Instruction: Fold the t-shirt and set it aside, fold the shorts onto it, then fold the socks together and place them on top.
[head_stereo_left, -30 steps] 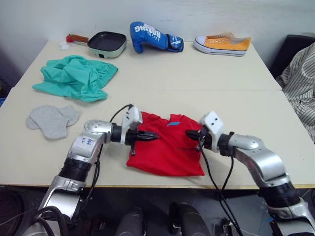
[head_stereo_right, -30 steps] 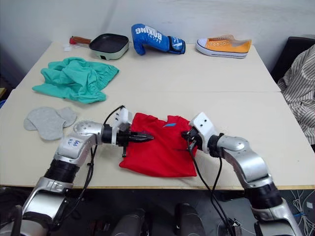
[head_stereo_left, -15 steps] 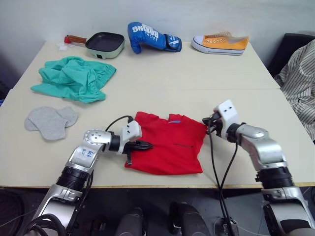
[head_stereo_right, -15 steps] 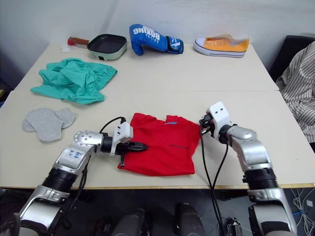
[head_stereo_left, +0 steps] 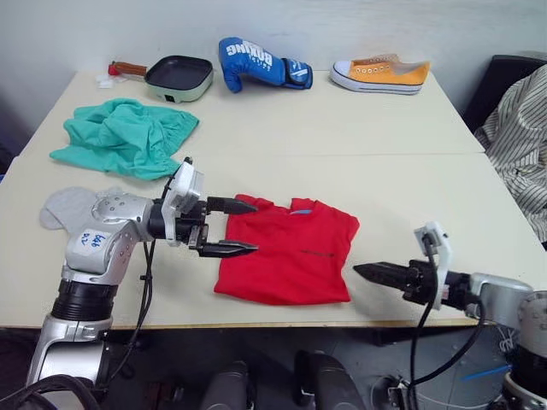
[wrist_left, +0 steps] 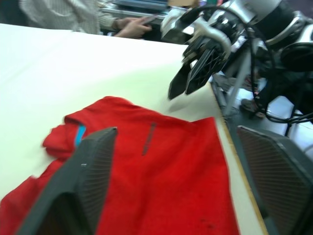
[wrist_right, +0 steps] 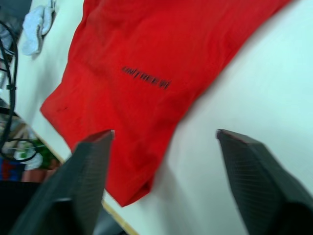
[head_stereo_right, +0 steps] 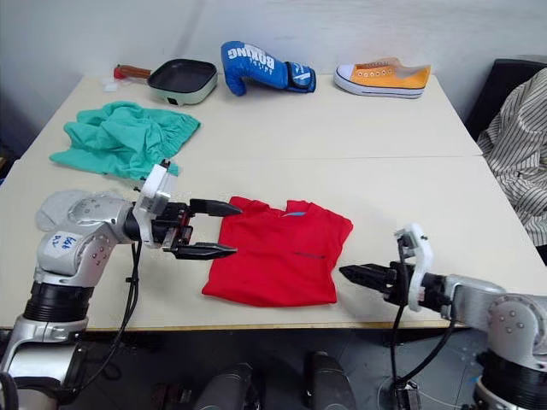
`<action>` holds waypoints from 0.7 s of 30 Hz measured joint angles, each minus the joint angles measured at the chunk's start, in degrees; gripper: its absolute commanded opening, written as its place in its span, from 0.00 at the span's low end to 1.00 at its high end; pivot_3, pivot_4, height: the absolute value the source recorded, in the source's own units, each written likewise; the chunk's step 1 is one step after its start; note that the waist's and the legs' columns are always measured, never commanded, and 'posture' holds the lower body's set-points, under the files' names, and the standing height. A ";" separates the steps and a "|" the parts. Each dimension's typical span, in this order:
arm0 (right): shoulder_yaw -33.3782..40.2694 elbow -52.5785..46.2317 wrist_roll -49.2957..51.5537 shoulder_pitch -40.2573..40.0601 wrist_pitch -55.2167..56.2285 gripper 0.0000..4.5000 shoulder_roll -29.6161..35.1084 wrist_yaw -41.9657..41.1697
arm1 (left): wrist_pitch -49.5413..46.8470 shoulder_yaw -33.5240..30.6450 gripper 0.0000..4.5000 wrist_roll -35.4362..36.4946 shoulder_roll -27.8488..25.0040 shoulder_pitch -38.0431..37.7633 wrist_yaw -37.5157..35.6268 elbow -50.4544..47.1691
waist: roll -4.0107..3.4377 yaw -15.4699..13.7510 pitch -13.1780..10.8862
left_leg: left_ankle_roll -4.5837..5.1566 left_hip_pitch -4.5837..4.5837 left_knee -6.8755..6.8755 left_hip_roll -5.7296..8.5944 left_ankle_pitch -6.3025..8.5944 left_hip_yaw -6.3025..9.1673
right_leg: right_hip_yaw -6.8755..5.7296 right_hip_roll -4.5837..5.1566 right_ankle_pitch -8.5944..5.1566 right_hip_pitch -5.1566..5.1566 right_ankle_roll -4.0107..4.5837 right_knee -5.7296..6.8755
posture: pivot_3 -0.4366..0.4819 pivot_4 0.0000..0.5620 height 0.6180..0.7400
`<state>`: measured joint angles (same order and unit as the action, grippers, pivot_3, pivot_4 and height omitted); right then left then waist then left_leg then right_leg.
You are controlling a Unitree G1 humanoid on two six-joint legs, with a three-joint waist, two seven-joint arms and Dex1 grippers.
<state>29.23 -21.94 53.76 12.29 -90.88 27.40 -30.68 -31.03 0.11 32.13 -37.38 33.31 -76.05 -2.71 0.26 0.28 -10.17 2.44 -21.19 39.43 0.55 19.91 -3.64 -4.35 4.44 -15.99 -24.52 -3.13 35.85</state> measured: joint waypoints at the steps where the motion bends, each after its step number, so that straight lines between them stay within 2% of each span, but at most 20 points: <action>1: -0.46 0.55 0.13 0.31 -0.67 1.00 -1.62 1.01 | -0.59 0.01 1.00 0.48 -0.21 0.07 -0.44 -0.28 | 0.00 0.01 0.00 | -0.04 0.02 -0.06 0.00 -0.03 0.00 | 0.00 -0.01 -0.01 -0.01 0.01 0.00 | 0.48 0.27 1.00; 12: -12.11 7.65 -0.44 6.72 3.33 1.00 -9.12 1.74 | 1.86 1.14 1.00 -1.00 -0.79 0.44 -0.42 -0.51 | 0.05 1.15 0.03 | -0.10 0.08 -0.24 0.00 -0.09 0.01 | -0.01 -0.06 -0.02 0.00 0.03 0.10 | 0.48 0.27 1.00; 15: -14.77 10.81 -1.06 7.91 6.61 0.86 -9.16 1.24 | 2.49 1.80 1.00 -1.54 -0.79 1.07 -0.29 -0.54 | 0.13 1.41 0.08 | -0.11 0.12 -0.25 0.00 -0.10 0.01 | -0.01 -0.07 -0.02 0.01 0.03 0.11 | 0.48 0.27 1.00; 21: -17.47 13.10 -3.17 8.03 10.74 0.38 -7.26 1.18 | 3.05 2.78 1.00 -2.24 -0.86 1.13 -0.11 -1.03 | 0.13 1.26 0.08 | -0.12 0.09 -0.26 0.00 -0.11 0.02 | -0.01 -0.06 -0.01 0.00 0.03 0.11 | 0.48 0.27 1.00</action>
<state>11.76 -8.85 50.59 20.32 -80.14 20.14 -29.50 -27.99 2.89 29.89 -38.24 34.44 -76.16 -3.74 0.39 1.55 -10.09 2.32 -21.10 39.17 0.55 19.80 -3.62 -4.36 4.38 -16.00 -24.53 -3.11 35.96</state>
